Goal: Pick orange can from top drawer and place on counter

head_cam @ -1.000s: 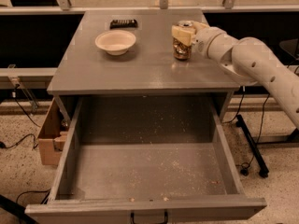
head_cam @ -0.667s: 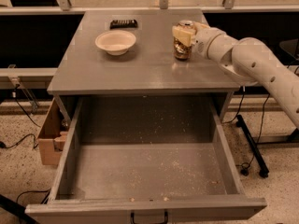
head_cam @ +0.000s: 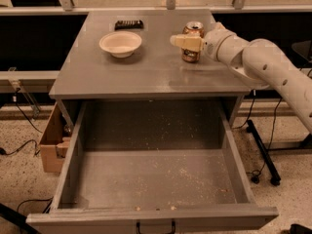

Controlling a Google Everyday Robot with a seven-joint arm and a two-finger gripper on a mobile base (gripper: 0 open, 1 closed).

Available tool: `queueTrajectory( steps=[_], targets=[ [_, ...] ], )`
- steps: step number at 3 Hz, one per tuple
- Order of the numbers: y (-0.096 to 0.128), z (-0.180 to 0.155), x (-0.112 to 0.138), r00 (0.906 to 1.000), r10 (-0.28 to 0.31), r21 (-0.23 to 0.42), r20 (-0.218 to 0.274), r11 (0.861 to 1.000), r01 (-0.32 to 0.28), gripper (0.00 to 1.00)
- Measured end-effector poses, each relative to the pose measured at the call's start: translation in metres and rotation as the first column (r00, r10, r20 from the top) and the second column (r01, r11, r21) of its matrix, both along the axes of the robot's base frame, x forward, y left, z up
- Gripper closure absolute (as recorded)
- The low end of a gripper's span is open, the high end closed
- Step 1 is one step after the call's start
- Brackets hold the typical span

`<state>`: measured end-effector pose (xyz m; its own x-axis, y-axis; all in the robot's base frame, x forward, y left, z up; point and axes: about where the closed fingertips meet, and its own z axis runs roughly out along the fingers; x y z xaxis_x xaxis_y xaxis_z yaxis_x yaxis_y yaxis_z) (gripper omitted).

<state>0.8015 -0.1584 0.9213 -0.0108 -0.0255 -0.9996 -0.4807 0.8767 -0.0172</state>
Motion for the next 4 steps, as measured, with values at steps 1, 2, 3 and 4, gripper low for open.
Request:
queueTrajectory(
  steps=[1,2,3,4],
  targets=[
    [-0.004,0.014,-0.001,0.9993,0.036,-0.033,0.001,0.999,-0.036,0.0],
    [0.012,0.102,-0.006,0.9938,0.099,-0.115,0.05,0.989,-0.093,0.0],
    [0.032,0.233,-0.059,0.9928,0.112,-0.333,0.043,0.939,-0.091,0.0],
    [0.02,0.267,-0.118,0.9984,0.01,-0.486,-0.055,0.873,-0.036,0.0]
  ],
)
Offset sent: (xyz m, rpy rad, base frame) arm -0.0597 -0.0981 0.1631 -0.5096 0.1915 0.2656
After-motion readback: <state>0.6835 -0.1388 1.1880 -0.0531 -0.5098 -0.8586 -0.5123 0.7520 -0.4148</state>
